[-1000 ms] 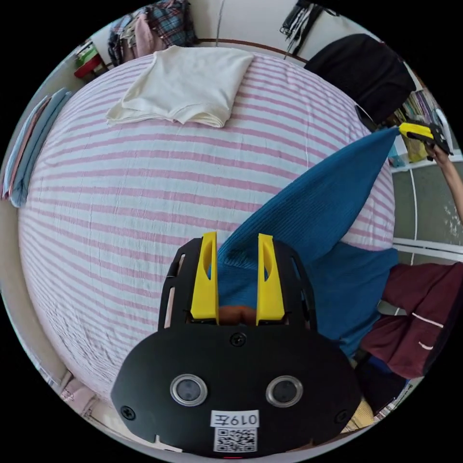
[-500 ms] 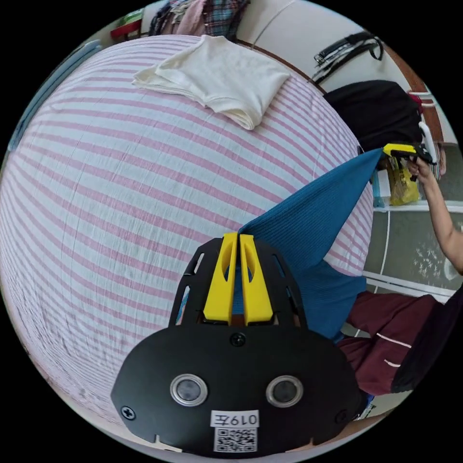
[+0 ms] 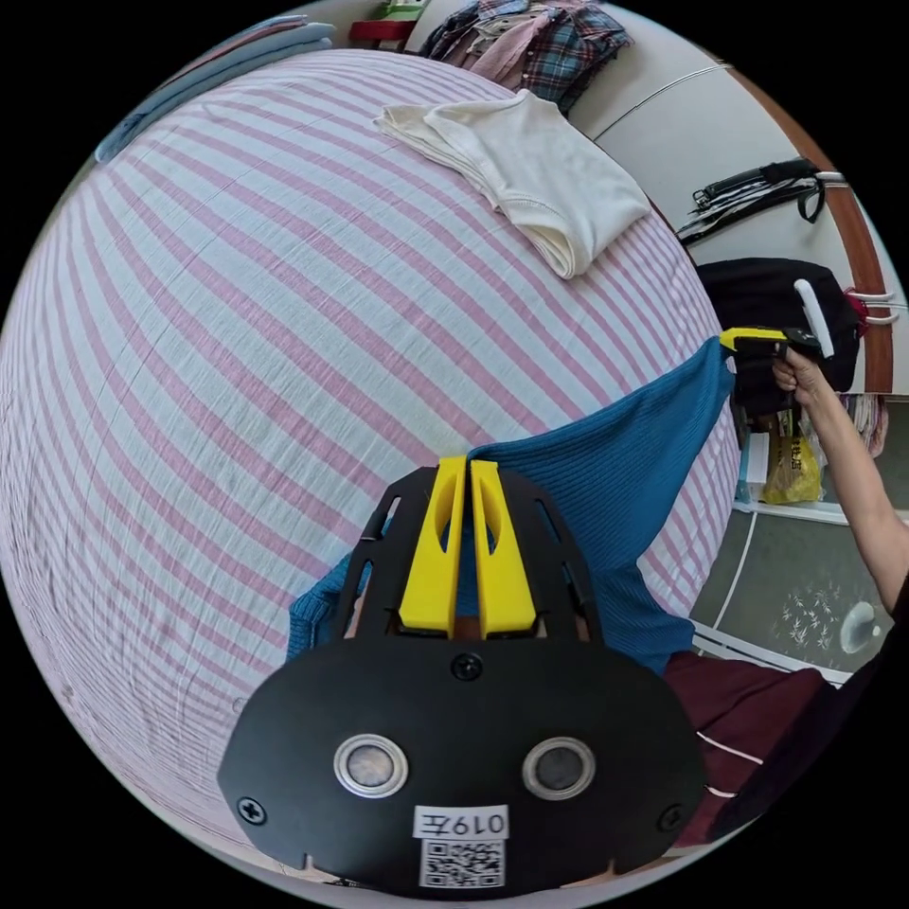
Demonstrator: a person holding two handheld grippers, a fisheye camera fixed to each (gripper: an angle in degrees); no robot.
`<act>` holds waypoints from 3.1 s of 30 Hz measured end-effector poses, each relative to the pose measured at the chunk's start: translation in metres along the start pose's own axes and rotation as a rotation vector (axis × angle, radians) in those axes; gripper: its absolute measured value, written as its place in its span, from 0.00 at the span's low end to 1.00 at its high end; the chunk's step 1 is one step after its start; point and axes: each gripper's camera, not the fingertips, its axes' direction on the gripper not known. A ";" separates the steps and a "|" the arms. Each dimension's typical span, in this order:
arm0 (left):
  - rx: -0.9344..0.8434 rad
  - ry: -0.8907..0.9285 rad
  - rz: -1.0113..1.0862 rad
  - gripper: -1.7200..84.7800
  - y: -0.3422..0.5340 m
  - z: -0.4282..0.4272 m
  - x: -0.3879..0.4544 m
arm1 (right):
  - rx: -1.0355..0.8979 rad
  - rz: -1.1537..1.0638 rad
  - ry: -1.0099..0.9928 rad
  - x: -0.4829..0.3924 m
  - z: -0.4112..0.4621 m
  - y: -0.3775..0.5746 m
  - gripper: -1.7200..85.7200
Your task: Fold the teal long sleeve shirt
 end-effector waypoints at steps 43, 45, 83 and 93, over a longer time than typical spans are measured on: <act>0.520 -0.045 -0.311 0.07 0.357 -0.103 -0.048 | 0.267 -0.735 0.206 -0.447 -0.133 0.032 0.07; 0.500 -0.060 -0.394 0.07 0.434 -0.090 -0.042 | 0.266 -0.734 0.175 -0.463 -0.142 0.034 0.06; 0.336 -0.489 -0.681 0.03 0.997 -0.031 0.106 | -0.015 -1.405 -0.011 -0.863 -0.203 0.194 0.01; 0.072 -0.218 -0.680 0.04 1.017 0.090 0.136 | -0.203 -1.541 -0.058 -0.912 -0.176 0.232 0.01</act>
